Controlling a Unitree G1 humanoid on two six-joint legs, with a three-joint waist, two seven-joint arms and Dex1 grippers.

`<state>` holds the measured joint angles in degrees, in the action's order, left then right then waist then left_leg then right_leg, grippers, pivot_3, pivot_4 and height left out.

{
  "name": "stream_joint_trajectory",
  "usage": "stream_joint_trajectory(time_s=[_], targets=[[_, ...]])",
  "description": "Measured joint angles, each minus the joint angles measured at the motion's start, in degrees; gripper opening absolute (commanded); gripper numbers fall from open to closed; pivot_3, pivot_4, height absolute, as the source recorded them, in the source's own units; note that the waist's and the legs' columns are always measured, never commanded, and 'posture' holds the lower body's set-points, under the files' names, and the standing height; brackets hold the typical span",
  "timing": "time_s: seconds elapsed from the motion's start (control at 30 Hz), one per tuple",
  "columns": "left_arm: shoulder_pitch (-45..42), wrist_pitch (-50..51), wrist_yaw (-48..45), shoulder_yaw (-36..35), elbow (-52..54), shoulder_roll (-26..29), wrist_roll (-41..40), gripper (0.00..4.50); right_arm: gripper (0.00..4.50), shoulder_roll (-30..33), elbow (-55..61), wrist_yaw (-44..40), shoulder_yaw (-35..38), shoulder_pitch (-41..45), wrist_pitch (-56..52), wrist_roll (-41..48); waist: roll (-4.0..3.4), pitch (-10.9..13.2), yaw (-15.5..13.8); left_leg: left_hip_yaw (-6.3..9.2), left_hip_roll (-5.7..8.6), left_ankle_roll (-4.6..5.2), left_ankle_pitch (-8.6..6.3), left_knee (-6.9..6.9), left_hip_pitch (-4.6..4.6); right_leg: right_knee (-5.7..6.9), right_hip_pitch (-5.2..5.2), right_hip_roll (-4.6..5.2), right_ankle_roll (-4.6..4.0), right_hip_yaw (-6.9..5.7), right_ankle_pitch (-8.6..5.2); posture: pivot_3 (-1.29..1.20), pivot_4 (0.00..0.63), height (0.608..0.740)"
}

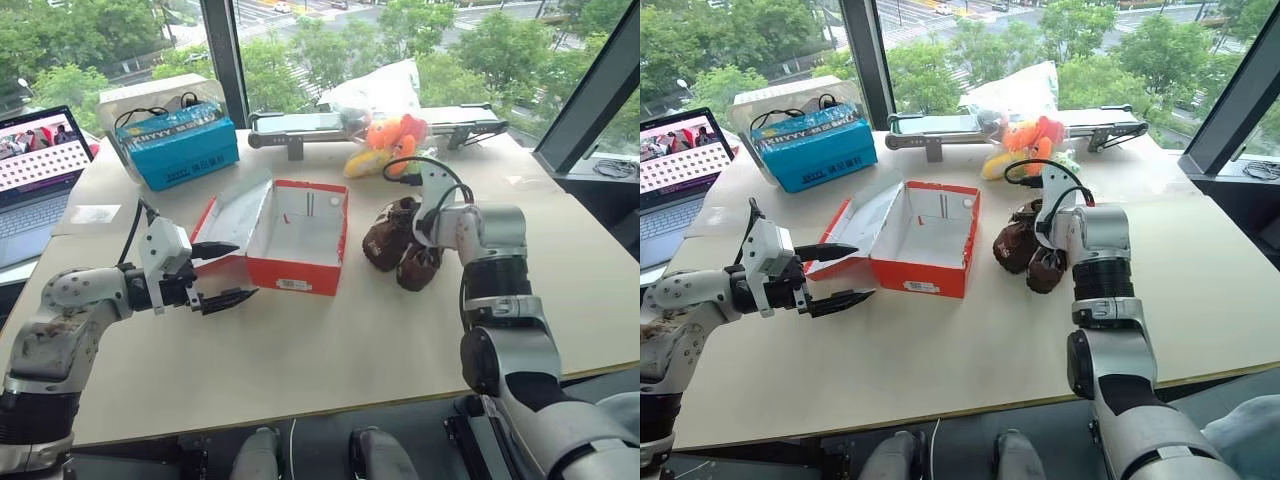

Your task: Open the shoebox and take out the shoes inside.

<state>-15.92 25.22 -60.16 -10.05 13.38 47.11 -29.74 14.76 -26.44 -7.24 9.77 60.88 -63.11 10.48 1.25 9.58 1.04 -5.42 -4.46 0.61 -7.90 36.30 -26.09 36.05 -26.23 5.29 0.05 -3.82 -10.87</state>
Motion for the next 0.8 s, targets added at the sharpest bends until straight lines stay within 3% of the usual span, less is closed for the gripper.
stream_joint_trajectory(time_s=[0.07, 0.33, 0.5, 0.63, 0.8], targets=[[0.0, 0.0, 0.0, 0.0, 0.0, 0.0, 0.0, 4.50, 2.65, -0.2, 0.7, 0.0, 0.1, 0.0, -0.4, 0.4, 0.00, 0.0, 0.0, 0.00, 0.00, 0.00, 0.00, 0.00, 0.00, 0.01, 0.00, 0.00, 0.00, 0.00, 0.00, 0.00, 0.150, 0.740], [0.1, 0.0, 0.0, -0.1, 0.1, 0.0, 0.0, 4.50, 2.65, 2.0, 13.4, -0.1, 2.2, -0.9, -8.4, 2.4, 0.00, 0.0, -0.2, 0.00, 0.00, 0.00, 0.00, 0.00, -0.03, -0.01, -0.02, 0.02, 0.00, -0.01, 0.00, 0.00, 0.150, 0.740], [2.3, 1.2, 1.6, -2.9, 0.5, -1.1, -2.2, 4.50, 2.65, 6.7, 32.4, -3.3, 4.9, -1.7, -23.3, 7.7, -0.01, 0.0, -0.2, 0.03, -0.03, 0.00, 0.00, -0.01, -0.03, -0.03, -0.03, 0.01, -0.01, -0.03, -0.01, 0.00, 0.150, 0.740], [5.4, 2.3, 4.5, -5.2, 1.4, -2.9, -3.5, 4.50, 2.65, 9.7, 44.6, -7.7, 3.2, -10.5, -28.6, 13.6, 0.10, -0.1, -0.2, 0.03, -0.05, -0.02, -0.01, -0.01, 0.03, -0.05, 0.03, 0.01, -0.01, -0.04, -0.02, 0.00, 0.150, 0.740], [12.1, 1.2, 12.8, -13.3, 0.1, -7.2, -3.0, 4.50, 2.65, 11.6, 60.9, -10.3, -4.7, -32.3, -27.0, 17.7, 0.11, -0.1, -0.1, 0.03, -0.05, -0.03, -0.02, -0.04, 0.04, -0.08, 0.00, 0.03, -0.01, 0.02, -0.04, 0.00, 0.150, 0.740]])
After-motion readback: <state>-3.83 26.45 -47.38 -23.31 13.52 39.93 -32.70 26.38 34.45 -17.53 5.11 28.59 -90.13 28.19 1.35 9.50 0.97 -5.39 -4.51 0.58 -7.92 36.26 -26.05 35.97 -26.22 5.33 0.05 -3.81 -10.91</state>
